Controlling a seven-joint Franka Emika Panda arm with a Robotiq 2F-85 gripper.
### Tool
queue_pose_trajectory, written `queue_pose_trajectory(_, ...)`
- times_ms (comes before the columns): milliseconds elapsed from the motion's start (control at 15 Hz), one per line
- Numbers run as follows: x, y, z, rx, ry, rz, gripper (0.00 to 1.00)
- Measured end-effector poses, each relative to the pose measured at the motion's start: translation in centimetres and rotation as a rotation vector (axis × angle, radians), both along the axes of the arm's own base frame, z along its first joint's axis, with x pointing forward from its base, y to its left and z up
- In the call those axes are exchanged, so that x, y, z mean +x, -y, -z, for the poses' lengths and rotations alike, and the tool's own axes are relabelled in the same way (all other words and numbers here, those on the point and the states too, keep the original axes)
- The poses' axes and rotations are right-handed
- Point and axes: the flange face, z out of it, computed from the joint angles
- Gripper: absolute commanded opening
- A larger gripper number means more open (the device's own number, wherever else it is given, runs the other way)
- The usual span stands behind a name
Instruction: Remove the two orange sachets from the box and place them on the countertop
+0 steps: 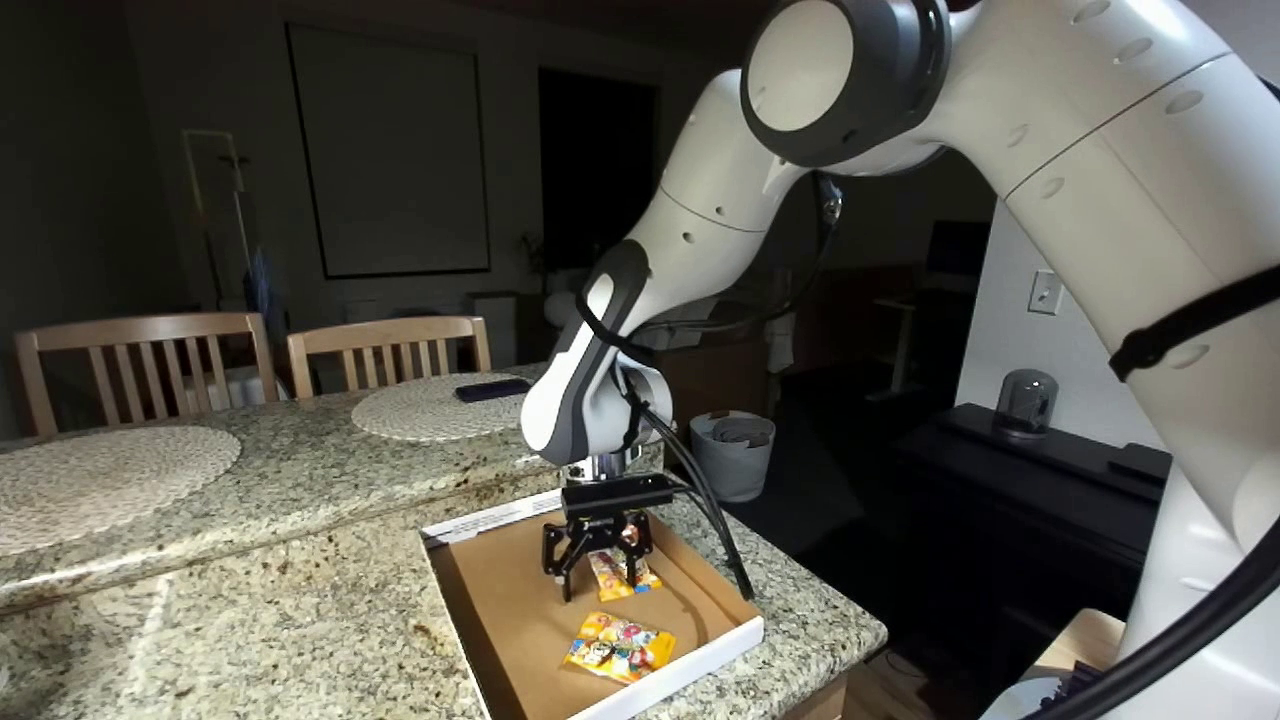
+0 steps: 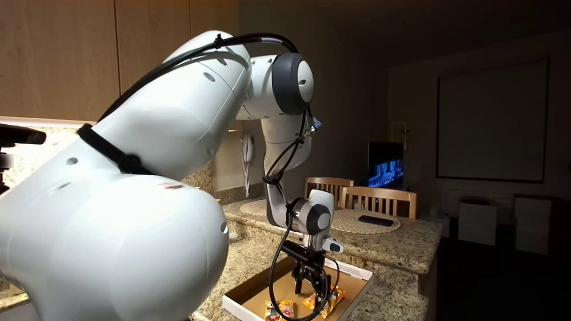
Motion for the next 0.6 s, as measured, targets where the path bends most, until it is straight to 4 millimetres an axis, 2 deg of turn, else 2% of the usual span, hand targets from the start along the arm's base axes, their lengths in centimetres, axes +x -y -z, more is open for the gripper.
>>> queue_pose_trajectory(600,0.8,-1.0,-0.9,0.012,-0.019,-0.015,0.09)
